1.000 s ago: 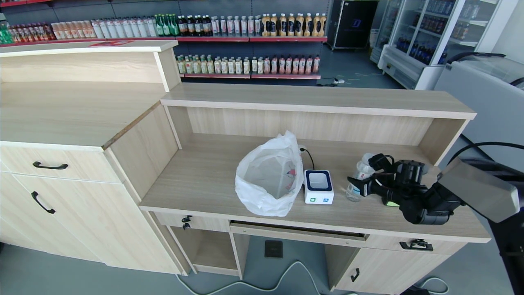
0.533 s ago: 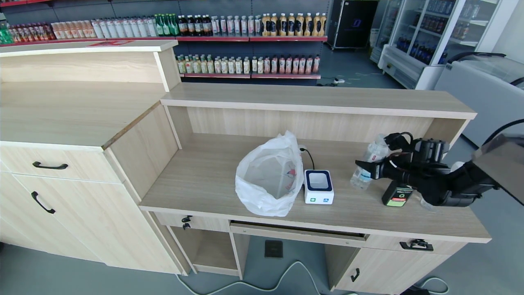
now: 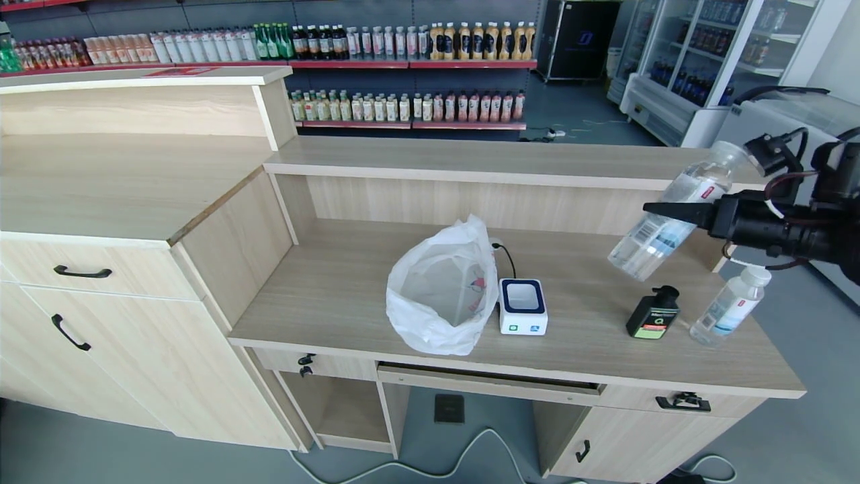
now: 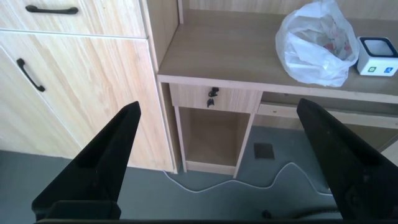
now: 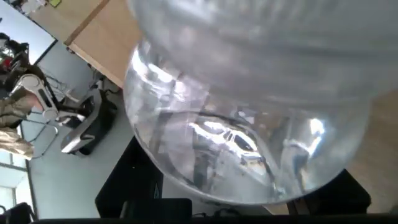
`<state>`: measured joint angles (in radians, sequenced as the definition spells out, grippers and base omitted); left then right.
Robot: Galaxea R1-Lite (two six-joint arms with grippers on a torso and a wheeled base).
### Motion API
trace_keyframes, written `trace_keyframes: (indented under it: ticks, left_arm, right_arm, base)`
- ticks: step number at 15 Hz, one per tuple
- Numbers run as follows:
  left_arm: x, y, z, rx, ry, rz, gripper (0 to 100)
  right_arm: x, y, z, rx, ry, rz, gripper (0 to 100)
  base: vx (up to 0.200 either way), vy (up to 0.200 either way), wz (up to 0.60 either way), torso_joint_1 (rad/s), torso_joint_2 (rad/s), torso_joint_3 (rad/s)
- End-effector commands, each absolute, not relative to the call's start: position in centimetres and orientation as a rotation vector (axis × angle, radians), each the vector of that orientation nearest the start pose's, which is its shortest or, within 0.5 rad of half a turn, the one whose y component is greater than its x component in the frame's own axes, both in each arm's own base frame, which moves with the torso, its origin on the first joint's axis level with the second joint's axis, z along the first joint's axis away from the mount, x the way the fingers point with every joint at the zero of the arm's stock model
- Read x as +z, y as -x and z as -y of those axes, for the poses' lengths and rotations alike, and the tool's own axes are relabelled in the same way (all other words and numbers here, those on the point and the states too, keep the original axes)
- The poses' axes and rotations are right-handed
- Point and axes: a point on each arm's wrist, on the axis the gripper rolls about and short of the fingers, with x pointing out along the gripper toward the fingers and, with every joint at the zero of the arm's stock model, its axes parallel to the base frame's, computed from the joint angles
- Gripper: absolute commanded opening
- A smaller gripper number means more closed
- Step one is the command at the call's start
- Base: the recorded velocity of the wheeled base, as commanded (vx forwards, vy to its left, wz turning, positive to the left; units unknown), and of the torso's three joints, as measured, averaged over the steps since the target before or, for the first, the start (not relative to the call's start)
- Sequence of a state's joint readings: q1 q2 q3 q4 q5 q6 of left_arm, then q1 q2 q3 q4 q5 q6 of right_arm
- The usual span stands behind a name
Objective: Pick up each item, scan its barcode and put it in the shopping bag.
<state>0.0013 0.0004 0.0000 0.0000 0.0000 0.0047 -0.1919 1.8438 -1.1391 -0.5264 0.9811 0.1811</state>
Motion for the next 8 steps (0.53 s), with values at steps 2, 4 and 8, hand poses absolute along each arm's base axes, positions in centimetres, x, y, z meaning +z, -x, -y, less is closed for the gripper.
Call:
trace_keyframes:
  ticks: [2, 4, 8]
  left_arm:
    - [7.5, 2.3, 0.0, 0.002, -0.005, 0.0, 100]
    - [7.5, 2.3, 0.0, 0.002, -0.005, 0.0, 100]
    - [7.5, 2.3, 0.0, 0.002, -0.005, 0.0, 100]
  right_arm:
    - [26.0, -30.3, 4.1, 0.958, -0.269, -0.187, 0]
    - [26.8, -28.5, 3.5, 1.066, -0.28, -0.194, 0]
    - [28.7, -26.3, 2.4, 1.205, -0.295, -0.208, 0]
  base:
    - [0.0, 0.0, 0.0, 0.0, 0.0, 0.0]
    - [0.0, 0.0, 0.0, 0.0, 0.0, 0.0]
    - [0.0, 0.0, 0.0, 0.0, 0.0, 0.0]
